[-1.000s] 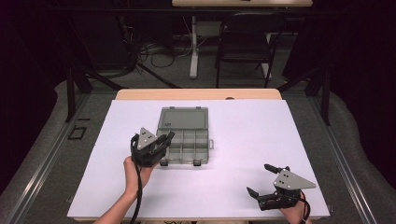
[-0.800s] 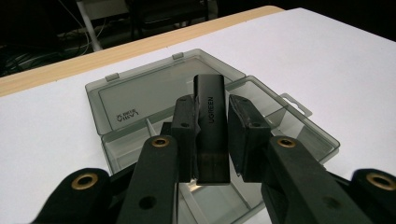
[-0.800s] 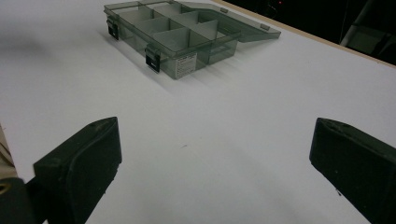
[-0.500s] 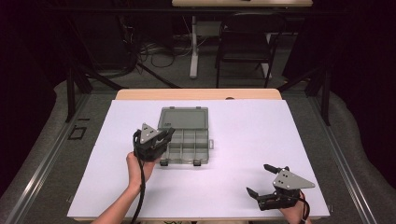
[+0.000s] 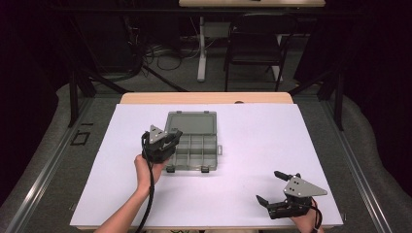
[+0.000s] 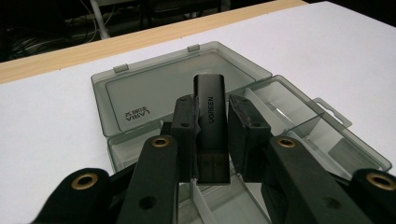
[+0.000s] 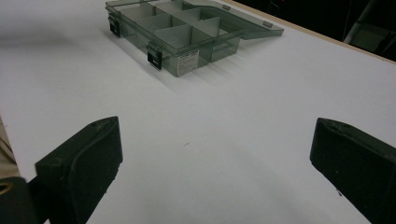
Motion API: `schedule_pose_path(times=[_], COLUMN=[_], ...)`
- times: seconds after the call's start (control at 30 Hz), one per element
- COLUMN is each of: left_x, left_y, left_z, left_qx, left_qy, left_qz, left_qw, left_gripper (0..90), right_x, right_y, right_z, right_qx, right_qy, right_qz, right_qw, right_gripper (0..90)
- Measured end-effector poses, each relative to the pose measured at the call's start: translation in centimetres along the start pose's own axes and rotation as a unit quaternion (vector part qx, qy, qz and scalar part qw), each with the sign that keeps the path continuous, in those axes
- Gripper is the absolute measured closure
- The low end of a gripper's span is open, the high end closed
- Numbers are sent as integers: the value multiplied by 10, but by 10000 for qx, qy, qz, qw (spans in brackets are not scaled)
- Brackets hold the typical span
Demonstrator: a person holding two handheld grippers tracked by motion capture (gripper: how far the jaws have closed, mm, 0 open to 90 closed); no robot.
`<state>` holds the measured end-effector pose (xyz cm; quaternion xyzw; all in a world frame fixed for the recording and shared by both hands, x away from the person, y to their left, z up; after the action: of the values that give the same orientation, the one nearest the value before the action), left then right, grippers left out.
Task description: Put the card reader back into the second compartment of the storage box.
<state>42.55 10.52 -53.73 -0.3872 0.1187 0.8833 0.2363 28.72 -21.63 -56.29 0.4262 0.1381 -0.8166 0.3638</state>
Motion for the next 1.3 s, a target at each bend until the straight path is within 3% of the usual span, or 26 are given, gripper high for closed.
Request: schedule_pose_path(times=[1.3], left_x=[4], left_y=[-3], left_z=[-37], left_qx=[-32], left_qy=[-489], left_qz=[28], left_qw=[9988], left_gripper=[734], right_x=[1], right_y=[1], right_z=[0], right_qx=[-5], right_qy=[-21], right_qz=[-20], right_qw=[10000], right_gripper=[21])
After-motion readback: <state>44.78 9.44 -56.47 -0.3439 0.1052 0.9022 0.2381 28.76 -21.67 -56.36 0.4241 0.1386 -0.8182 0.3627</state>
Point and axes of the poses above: each handheld gripper's, and its own axes: z roughly backward along the jaws, x roughly out of its underside, y roughly to its right, the point moved 8 cm from there along -z, roughly forward along the jaws, and after that the axes turned 12 degrees about -y, right-handed, at the moved point
